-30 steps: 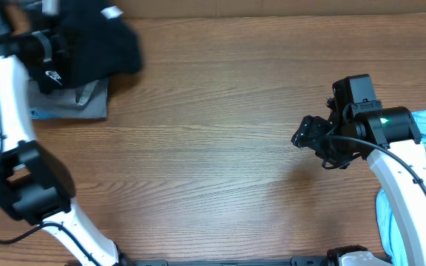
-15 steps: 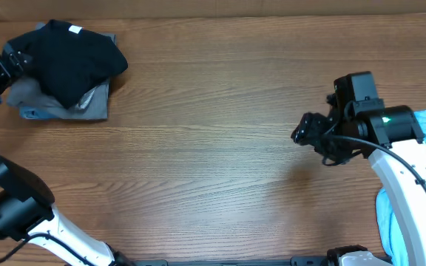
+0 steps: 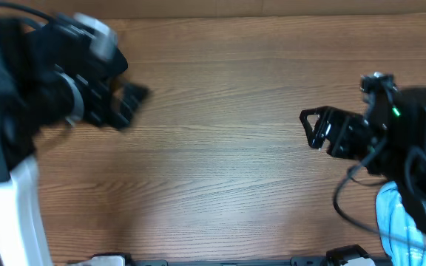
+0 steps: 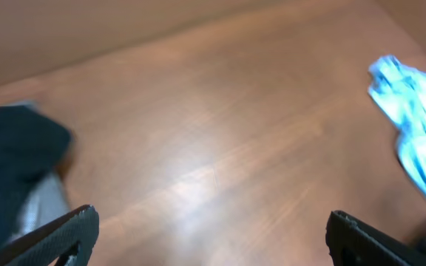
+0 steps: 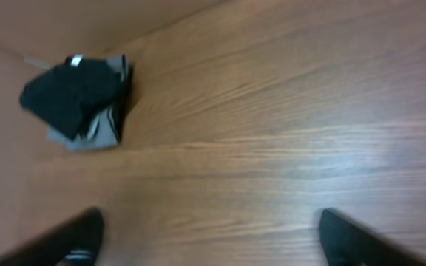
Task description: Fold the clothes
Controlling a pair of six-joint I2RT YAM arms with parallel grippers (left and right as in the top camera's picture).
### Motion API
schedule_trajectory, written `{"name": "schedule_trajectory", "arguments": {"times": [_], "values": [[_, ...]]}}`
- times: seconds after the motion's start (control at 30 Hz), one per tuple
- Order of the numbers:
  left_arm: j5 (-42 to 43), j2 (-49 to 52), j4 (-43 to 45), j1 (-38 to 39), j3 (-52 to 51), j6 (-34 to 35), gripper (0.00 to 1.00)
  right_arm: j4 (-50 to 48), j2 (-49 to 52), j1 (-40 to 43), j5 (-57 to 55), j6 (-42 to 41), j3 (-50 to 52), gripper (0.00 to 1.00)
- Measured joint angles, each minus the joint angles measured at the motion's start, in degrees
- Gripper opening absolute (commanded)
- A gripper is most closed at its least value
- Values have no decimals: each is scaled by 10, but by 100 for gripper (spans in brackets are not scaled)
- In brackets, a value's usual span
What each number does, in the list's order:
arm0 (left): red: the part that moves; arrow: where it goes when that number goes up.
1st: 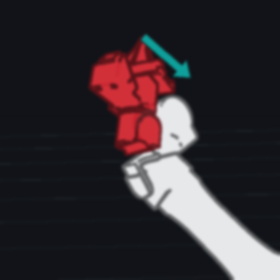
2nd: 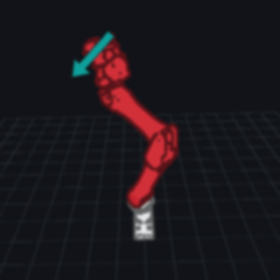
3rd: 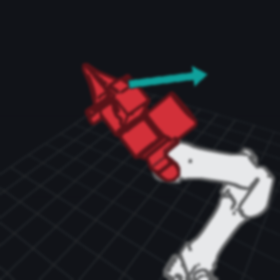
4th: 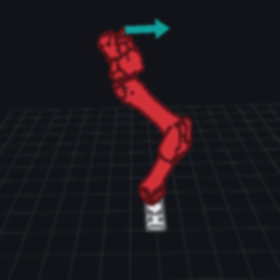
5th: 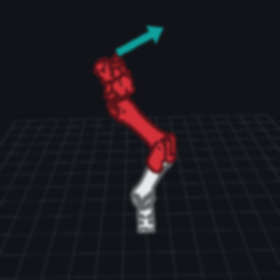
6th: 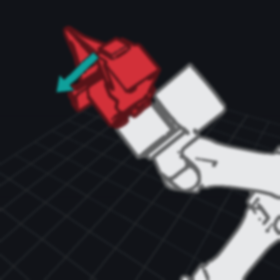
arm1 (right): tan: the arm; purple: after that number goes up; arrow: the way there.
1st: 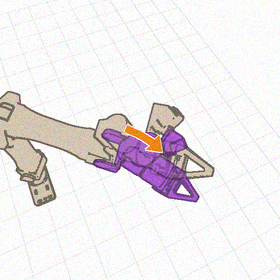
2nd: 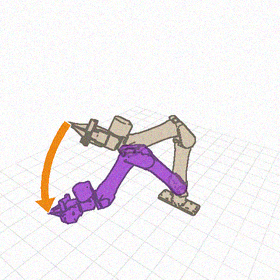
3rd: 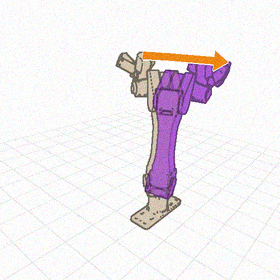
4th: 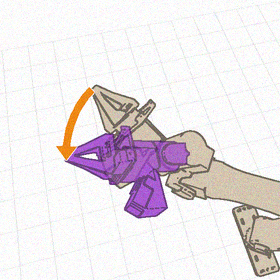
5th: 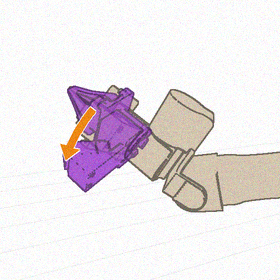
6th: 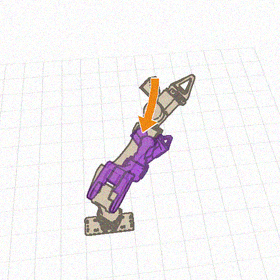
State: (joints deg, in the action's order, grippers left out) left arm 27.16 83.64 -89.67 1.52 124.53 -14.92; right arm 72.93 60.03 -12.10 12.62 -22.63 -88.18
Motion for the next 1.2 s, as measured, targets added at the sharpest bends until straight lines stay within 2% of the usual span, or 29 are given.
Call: {"name": "schedule_trajectory", "arguments": {"times": [0.13,0.2,0.37,0.8,0.9,1.07,1.2], "values": [[-141,-17,-60,154,0,54,100,9,-35,0,0,2,0,100],[-192,-13,-69,203,-5,71,100,15,-41,0,0,2,0,100],[-247,3,-33,280,-12,90,100,24,-38,0,1,2,0,100],[-279,7,-33,289,-12,102,100,14,-45,-1,-14,7,2,100],[-279,7,-33,289,-12,103,100,-70,-98,-1,-61,22,36,100],[-281,7,-33,289,-13,103,100,-267,-244,-1,-131,68,186,100],[-281,7,-33,289,-13,103,100,-327,-334,0,-158,82,318,100]]}}
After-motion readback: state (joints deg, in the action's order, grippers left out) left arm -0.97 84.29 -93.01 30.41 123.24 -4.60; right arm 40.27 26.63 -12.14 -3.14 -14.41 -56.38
